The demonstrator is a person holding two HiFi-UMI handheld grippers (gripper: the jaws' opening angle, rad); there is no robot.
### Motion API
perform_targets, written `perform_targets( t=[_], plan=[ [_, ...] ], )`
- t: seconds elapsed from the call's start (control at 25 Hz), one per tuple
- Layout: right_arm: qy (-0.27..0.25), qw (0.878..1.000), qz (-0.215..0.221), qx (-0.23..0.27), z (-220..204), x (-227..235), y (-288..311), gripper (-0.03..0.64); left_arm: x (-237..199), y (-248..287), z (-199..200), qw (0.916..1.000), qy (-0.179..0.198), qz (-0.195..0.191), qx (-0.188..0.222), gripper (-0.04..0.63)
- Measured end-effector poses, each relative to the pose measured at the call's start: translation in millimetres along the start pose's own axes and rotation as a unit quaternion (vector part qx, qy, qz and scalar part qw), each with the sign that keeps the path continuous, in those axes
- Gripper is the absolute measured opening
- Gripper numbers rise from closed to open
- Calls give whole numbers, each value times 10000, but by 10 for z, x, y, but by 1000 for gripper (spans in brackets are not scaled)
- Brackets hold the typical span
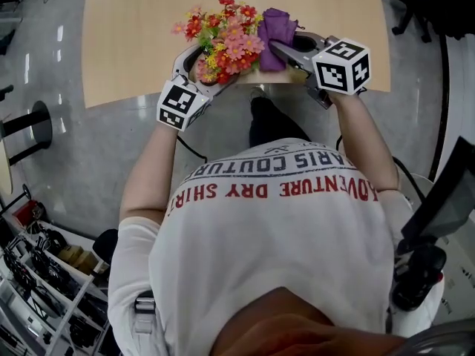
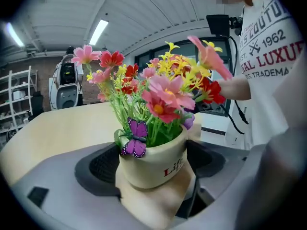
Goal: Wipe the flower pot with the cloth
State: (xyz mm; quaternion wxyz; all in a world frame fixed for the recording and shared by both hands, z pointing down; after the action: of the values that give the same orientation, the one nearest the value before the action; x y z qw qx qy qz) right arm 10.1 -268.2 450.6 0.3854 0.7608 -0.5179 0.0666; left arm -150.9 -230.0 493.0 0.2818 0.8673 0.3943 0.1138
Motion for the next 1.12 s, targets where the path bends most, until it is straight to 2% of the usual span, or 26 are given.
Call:
perform_targets(
  t=[0.16, 0.52, 0.64, 0.76, 0.84, 0.96, 1.12],
  plan=[
    [-34, 9997, 192, -140, 64, 49, 144, 44, -31, 45, 11, 9994, 194, -264, -110, 442],
    [-94, 9983, 313, -478, 72, 95, 407, 44, -51, 49, -9, 9993, 197, -305, -64, 442],
    [-75, 9982, 51, -589, 30, 182, 463, 43, -44, 43, -8, 9993, 200, -301, -43, 442],
    [-173, 9943, -343, -999, -95, 300, 547, 43, -44, 46, 9, 9993, 213, -307, -36, 442],
    [-188, 9925, -447, -1119, -148, 336, 576, 43, -44, 47, 13, 9992, 219, -319, -32, 442],
    [-137, 9942, -481, -949, -160, 326, 533, 44, -36, 42, 17, 9992, 248, -311, -47, 442],
    [-54, 9967, -532, -615, -173, 275, 391, 44, -26, 4, 20, 9991, 395, -54, -132, 442]
  ],
)
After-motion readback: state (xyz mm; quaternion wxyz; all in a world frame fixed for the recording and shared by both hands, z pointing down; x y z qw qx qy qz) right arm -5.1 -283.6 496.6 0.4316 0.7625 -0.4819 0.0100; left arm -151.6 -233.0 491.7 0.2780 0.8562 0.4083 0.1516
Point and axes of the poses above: the fingertips, and each gripper's own axes: y forward along the fingers, x to its right, z out of its top, the point moved 4 cm from there along -y, backward along the fingers, and after that the axes turned 8 degrees about -x, right-handed, at the moved point
